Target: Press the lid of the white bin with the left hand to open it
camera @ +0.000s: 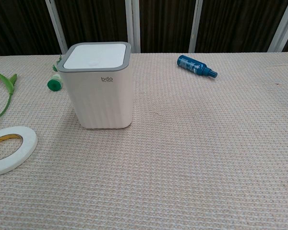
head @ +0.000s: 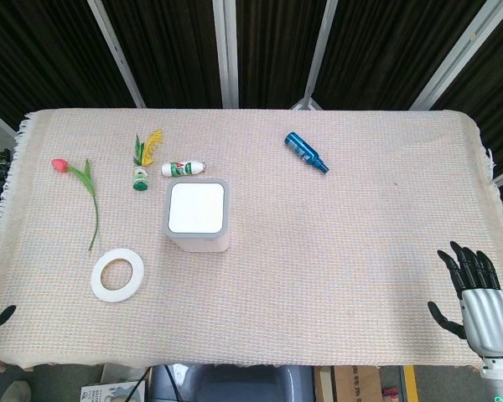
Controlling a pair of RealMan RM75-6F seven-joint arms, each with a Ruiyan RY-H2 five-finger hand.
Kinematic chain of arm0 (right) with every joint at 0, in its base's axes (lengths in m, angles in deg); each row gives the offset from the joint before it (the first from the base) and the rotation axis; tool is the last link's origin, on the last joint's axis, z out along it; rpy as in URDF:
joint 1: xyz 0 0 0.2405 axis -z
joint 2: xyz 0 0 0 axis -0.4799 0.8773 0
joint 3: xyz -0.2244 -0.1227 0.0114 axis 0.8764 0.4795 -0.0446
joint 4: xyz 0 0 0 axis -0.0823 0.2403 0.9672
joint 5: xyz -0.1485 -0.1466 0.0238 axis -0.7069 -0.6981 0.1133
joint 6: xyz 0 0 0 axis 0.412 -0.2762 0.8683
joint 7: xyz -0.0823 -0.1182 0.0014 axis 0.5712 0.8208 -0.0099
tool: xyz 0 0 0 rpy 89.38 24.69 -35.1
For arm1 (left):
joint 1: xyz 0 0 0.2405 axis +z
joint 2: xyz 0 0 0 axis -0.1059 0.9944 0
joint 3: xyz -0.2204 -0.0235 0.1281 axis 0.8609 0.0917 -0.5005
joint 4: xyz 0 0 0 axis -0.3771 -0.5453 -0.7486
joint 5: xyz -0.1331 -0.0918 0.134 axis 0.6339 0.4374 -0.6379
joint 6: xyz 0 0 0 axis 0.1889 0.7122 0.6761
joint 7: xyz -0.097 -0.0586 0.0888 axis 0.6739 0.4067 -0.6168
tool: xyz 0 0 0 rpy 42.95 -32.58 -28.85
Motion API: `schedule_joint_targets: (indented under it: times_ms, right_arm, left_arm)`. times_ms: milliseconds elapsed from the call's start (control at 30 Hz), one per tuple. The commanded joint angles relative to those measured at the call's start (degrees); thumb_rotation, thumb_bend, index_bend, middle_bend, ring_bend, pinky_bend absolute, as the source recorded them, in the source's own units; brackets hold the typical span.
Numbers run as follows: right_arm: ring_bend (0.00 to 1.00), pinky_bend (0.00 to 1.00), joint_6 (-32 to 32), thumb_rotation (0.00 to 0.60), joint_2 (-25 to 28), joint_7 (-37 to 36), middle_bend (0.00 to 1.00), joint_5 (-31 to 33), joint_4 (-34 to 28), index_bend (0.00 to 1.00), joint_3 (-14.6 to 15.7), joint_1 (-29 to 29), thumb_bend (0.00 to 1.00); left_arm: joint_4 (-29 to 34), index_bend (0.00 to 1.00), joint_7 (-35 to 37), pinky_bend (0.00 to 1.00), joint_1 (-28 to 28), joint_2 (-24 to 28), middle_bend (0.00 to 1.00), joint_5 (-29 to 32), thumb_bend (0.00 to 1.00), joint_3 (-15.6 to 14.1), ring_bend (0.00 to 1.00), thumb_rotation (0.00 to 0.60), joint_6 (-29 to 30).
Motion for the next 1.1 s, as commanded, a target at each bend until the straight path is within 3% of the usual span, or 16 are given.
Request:
schedule_joint_targets:
  times_ms: [33,567,800,933,1000,1100]
  right_arm:
    - [0.00,0.03,-0.18,0.600,-0.04,0.17,0.02,0.17,-0.03,0.14,-0.04,-0.05,0.27]
    - [0.00,0.03,-0.02,0.600,0.76,-0.43,0.02,-0.01,-0.03,0.14,0.29,0.29,0.27]
    - [0.00,0.03,0.31,0.600,0.90,-0.35,0.02,-0.43,-0.36,0.14,0.43,0.49,0.27]
    - [0.00,0.03,-0.49,0.600,0.67,0.16,0.02,0.02,-0.22,0.14,0.43,0.21,0.27]
    - [0.00,0.03,-0.74,0.600,0.53,0.22,0.02,0.06,-0.26,0.14,0.41,0.07,0.27]
    - [0.00,0.03,-0.74,0.600,0.40,0.46,0.02,0.18,-0.28,0.14,0.30,0.03,0.27]
  left_arm:
    - [-0.01,0.18,0.00,0.07,-0.09,-0.04,0.14,0.26,0.20,0.13,0.03,0.600,-0.16]
    - [0.69,0.17,-0.80,0.07,-0.27,-0.02,0.15,-0.33,0.20,-0.20,0.04,0.600,-0.62]
    - [1.04,0.16,-0.40,0.28,-1.12,1.35,0.28,-3.35,0.21,-1.86,0.19,0.600,-2.48]
    - [1.74,0.16,-3.23,0.46,-3.87,2.73,0.40,-3.94,0.22,0.23,0.36,0.600,-4.15]
    - [3.10,0.16,-3.72,0.50,-5.99,3.58,0.44,-3.64,0.25,1.24,0.41,0.600,-6.65]
    - [7.28,0.16,-2.53,0.55,-11.59,7.19,0.50,-0.53,0.28,3.06,0.47,0.600,-15.76]
